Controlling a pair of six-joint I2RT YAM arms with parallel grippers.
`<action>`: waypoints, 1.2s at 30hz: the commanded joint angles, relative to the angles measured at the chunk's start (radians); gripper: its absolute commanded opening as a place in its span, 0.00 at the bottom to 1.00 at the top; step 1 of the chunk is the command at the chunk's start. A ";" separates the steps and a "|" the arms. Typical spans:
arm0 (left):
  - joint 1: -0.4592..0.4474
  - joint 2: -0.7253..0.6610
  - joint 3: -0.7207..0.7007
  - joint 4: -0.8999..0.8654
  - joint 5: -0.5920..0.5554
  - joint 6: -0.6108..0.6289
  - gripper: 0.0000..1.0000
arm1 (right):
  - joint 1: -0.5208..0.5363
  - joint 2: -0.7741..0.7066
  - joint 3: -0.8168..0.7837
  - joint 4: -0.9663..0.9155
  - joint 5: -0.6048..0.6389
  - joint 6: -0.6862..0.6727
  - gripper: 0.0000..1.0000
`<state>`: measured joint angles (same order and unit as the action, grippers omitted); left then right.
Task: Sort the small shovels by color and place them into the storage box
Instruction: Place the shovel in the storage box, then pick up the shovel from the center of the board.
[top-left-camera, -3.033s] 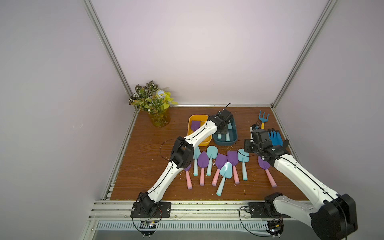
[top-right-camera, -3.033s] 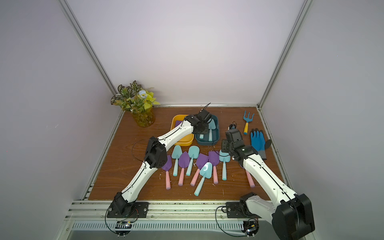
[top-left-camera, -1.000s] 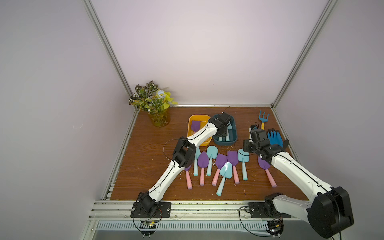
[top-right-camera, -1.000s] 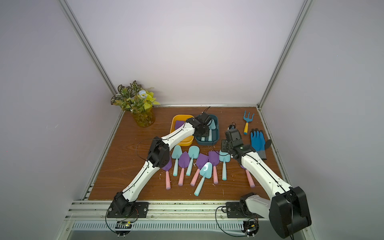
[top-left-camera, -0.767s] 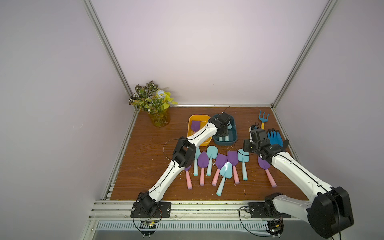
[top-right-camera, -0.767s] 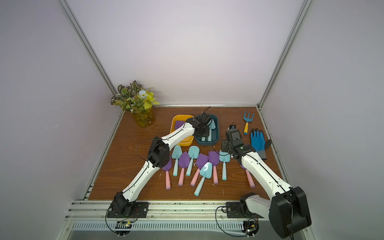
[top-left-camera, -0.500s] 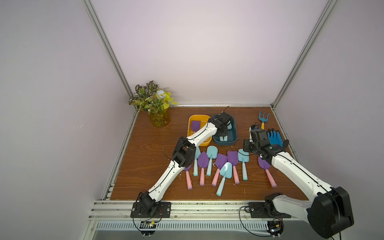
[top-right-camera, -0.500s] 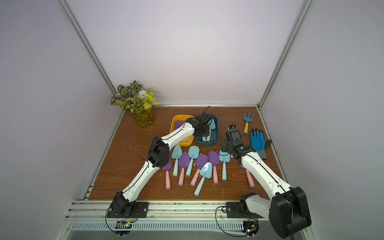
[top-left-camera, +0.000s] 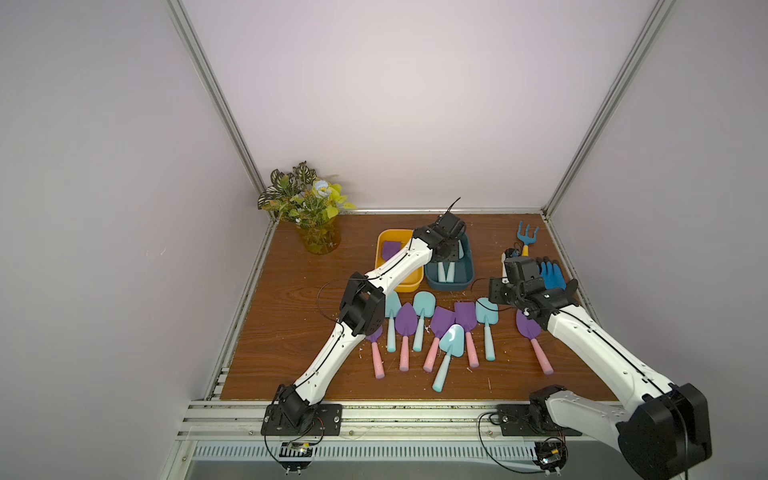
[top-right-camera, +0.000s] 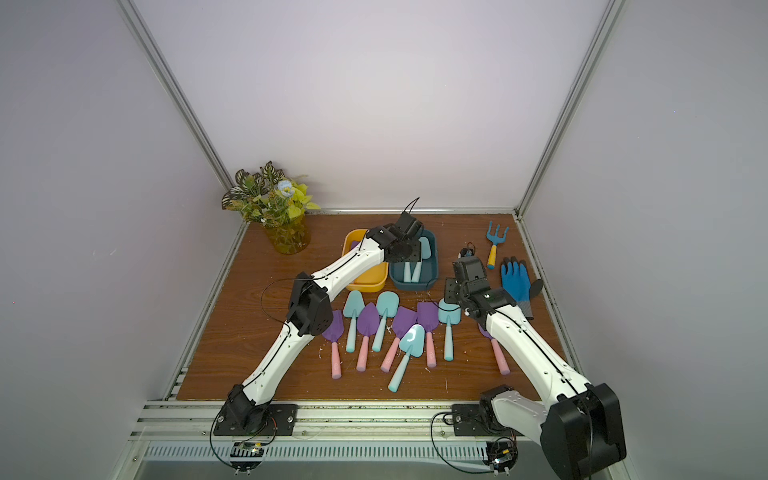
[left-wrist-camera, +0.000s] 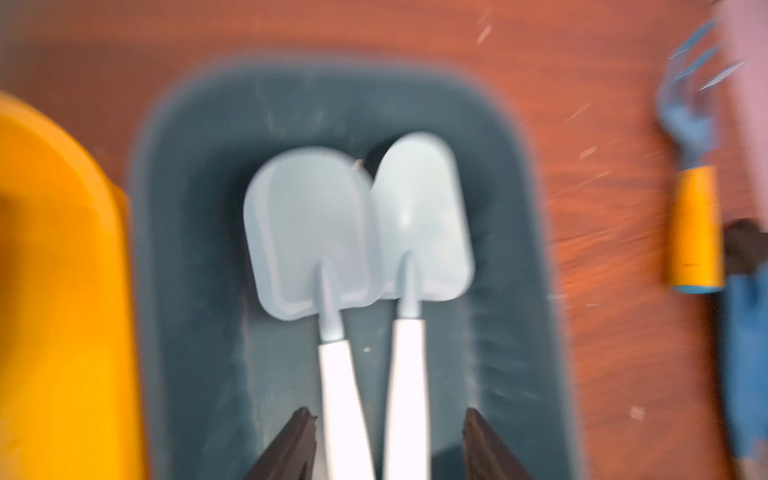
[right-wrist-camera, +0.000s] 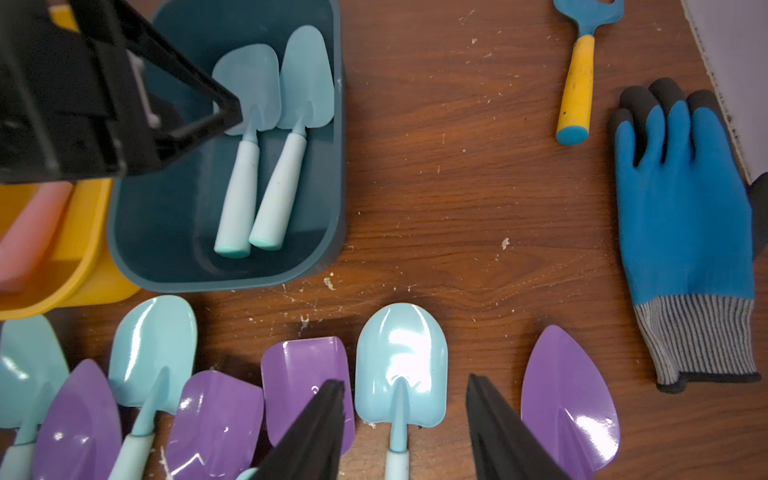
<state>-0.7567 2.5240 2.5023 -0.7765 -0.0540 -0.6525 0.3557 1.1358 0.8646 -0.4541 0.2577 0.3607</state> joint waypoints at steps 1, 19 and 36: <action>-0.032 -0.142 0.013 0.043 -0.022 0.062 0.62 | -0.006 -0.044 0.074 -0.057 0.026 0.039 0.54; 0.053 -0.893 -1.030 0.155 -0.271 0.170 0.70 | -0.013 -0.126 0.049 -0.241 0.112 0.204 0.55; 0.091 -1.111 -1.559 0.302 -0.258 0.149 0.73 | -0.148 -0.087 -0.113 -0.297 0.077 0.302 0.91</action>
<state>-0.6800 1.4353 0.9558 -0.5049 -0.3042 -0.5007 0.2207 1.0405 0.7414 -0.7330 0.3500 0.6369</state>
